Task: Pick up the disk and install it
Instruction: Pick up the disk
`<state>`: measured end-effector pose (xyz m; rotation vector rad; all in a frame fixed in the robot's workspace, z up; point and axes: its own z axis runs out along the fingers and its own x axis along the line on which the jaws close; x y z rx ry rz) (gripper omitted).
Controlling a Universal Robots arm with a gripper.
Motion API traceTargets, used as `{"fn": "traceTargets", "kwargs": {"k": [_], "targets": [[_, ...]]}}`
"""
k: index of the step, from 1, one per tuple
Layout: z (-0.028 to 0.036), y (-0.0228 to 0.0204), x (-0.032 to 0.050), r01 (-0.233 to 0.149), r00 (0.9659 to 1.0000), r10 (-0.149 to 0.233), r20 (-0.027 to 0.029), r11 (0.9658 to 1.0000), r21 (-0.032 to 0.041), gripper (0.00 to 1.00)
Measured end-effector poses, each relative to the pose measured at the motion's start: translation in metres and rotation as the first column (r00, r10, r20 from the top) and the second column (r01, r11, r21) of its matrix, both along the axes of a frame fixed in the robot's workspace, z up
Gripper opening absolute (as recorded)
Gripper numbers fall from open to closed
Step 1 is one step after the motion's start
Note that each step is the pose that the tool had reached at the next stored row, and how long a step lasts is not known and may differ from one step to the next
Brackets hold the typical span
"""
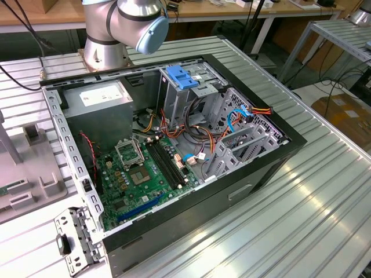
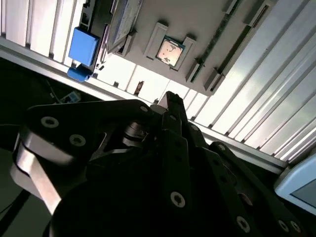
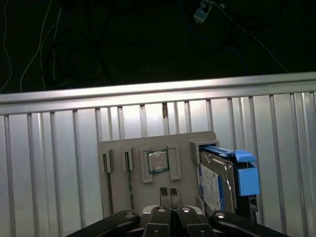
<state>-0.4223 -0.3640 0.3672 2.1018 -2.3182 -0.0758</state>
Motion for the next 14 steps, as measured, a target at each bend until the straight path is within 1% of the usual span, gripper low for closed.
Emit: {"fn": "traceTargets", "kwargs": {"k": [1, 2, 4, 12, 13, 14], "targets": [[-0.0005, 0.0000, 0.0000, 0.039, 0.9992, -0.039, 0.0000, 0.9992, 0.0000, 0.11], [-0.0008, 0.0000, 0.0000, 0.055, 0.9985, -0.055, 0.0000, 0.9985, 0.0000, 0.11], [-0.0010, 0.0000, 0.0000, 0.074, 0.9973, -0.074, 0.0000, 0.9973, 0.0000, 0.11], [-0.0011, 0.0000, 0.0000, 0.077, 0.9970, -0.077, 0.0001, 0.9970, 0.0001, 0.11], [-0.0011, 0.0000, 0.0000, 0.077, 0.9970, -0.077, 0.0001, 0.9970, 0.0001, 0.24], [-0.0011, 0.0000, 0.0000, 0.078, 0.9970, -0.078, 0.0001, 0.9970, 0.0001, 0.24]]}}
